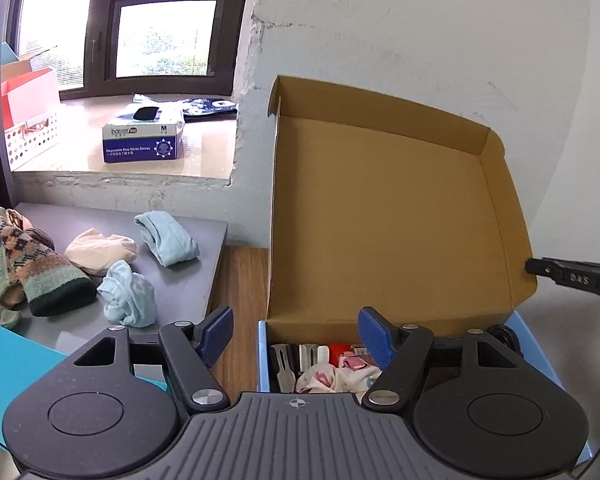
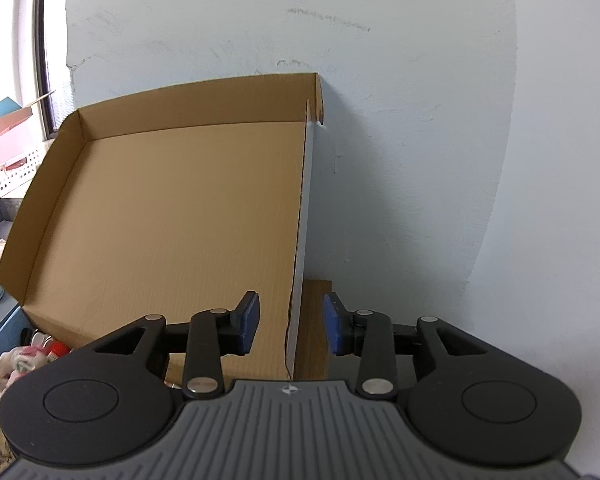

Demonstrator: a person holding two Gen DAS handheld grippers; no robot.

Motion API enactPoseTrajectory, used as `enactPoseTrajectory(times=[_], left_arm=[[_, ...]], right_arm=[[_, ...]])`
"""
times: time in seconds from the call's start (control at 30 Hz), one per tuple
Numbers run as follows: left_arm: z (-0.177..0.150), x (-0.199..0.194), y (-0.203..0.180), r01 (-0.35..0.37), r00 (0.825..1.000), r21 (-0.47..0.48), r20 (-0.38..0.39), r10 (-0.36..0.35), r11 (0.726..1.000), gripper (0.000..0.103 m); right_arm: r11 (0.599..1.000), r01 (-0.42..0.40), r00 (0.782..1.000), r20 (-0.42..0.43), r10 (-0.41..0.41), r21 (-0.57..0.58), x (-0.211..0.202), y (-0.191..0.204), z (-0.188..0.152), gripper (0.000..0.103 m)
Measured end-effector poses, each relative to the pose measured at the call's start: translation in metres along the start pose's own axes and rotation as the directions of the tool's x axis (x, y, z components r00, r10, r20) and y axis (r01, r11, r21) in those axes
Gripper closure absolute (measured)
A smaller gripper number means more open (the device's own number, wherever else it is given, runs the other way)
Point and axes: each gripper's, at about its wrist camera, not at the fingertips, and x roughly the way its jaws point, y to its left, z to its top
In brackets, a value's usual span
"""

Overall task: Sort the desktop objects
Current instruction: 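Grasp the edge of the DUZ box lid with the right gripper, then swing the lid down over the box with the right gripper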

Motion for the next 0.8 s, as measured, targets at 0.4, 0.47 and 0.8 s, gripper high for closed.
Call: enactPoseTrajectory(times=[0.4,0.47,0.8], left_arm=[[-0.005,0.001,0.004,-0.007,1.0,-0.027,-0.016,0.006,1.0,0.031],[-0.004,0.001,0.005,-0.012,1.0,-0.029,-0.013,0.012,0.999,0.031],[0.006,0.005,0.006,-0.03,0.999,-0.029,0.02,0.031,0.999,0.043]], right_arm=[[1.0,0.014,1.0,-0.009,-0.014,-0.01,0.026,0.001,0.003,0.099],[1.0,0.004,1.0,0.002,-0.004,-0.007,0.022,-0.001,0.0,0.099],[0.999,0.005,0.998,0.067,-0.001,-0.051,-0.008,0.006,-0.021,0.099]])
